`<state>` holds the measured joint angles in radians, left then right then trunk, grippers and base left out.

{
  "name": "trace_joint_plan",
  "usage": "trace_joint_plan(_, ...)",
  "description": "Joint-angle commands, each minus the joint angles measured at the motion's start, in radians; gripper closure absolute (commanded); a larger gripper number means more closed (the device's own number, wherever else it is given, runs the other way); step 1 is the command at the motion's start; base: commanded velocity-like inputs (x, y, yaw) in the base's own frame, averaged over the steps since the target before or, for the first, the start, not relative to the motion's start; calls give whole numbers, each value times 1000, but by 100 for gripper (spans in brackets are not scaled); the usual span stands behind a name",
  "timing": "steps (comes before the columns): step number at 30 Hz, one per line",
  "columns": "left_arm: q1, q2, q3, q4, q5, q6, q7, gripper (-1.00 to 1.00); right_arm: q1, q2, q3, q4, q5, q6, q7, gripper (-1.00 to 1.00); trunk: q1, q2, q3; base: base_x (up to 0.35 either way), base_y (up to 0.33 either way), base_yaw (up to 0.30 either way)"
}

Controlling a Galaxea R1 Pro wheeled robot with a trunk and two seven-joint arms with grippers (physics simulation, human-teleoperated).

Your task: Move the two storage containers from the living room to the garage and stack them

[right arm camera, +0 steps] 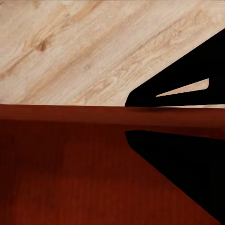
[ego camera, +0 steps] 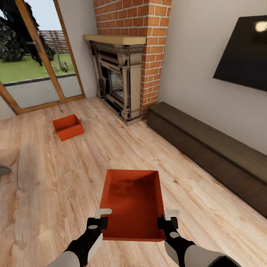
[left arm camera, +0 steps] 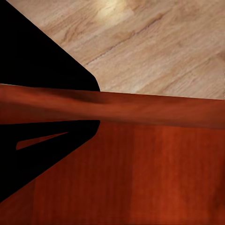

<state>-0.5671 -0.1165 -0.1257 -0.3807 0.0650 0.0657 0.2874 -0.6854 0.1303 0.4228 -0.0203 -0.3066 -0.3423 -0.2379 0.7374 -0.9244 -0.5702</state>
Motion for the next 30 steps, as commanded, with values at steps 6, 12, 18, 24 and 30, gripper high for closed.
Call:
trace_joint_plan(6,0,0,21,-6,-8,8,13,100,0,1,-44,0,-8,-3,-2,100,0,-1,9,0,0,0)
trace_joint_plan(12,0,0,21,-4,-8,8,13,100,0,1,-44,0,-8,-3,-2,100,0,-1,19,0,0,0)
trace_joint_plan(18,0,-1,20,-1,-8,8,13,100,0,2,-44,0,-8,-3,-2,100,0,-1,29,0,0,0)
trace_joint_plan(24,0,0,21,4,-8,8,13,100,0,2,-44,0,-8,-3,-2,100,0,-1,38,0,0,0)
trace_joint_plan(30,0,0,21,5,-8,8,13,100,0,2,-44,0,-8,-4,-2,100,0,-1,48,0,0,0)
